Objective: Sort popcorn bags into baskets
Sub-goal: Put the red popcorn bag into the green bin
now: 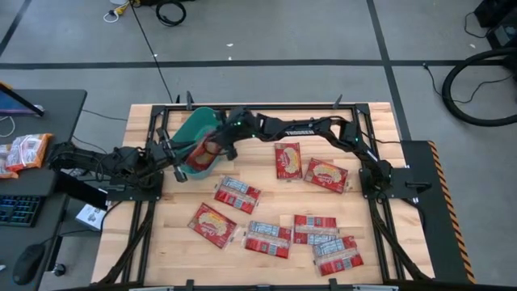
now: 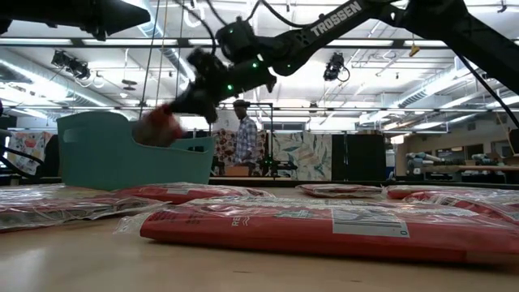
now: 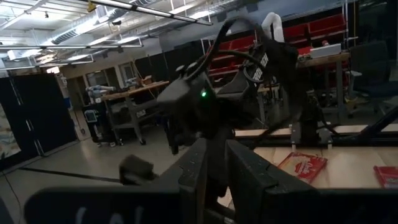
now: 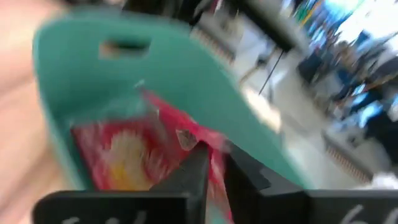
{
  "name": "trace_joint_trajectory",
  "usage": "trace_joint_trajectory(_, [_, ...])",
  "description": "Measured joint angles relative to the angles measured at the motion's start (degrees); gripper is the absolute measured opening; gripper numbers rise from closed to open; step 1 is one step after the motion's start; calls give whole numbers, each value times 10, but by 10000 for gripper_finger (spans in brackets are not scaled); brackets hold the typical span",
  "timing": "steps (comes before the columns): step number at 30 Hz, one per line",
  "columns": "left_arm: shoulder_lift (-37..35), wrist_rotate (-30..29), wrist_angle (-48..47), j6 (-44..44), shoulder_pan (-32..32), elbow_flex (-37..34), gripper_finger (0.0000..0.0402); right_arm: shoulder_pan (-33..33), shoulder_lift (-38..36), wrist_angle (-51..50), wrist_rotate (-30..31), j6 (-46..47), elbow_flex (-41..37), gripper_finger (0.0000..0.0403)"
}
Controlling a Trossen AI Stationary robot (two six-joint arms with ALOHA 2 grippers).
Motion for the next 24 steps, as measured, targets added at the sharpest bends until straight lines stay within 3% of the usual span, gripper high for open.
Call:
trace_joint_trajectory(4, [0, 0, -7, 0, 0, 0, 64, 0, 0, -78, 59, -43, 0, 88])
trace_joint_trajectory(10, [0, 0, -7, 0, 0, 0, 64, -1, 0, -91, 169, -102, 1, 124])
trace_joint_trajectory(14, [0, 0, -7, 0, 0, 0, 64, 2, -1, -85, 302, -119, 13, 131])
trace_joint_trajectory(17, [0, 0, -7, 0, 0, 0, 64, 7, -5, -92, 369, -122, 12, 132])
trace_joint_trajectory(21, [0, 0, -8, 0, 0, 0, 64, 22, -23, -109, 388, -118, 13, 132])
trace_joint_trajectory(24, [0, 0, -8, 0, 0, 0, 64, 32, -43, -135, 361, -84, 13, 132])
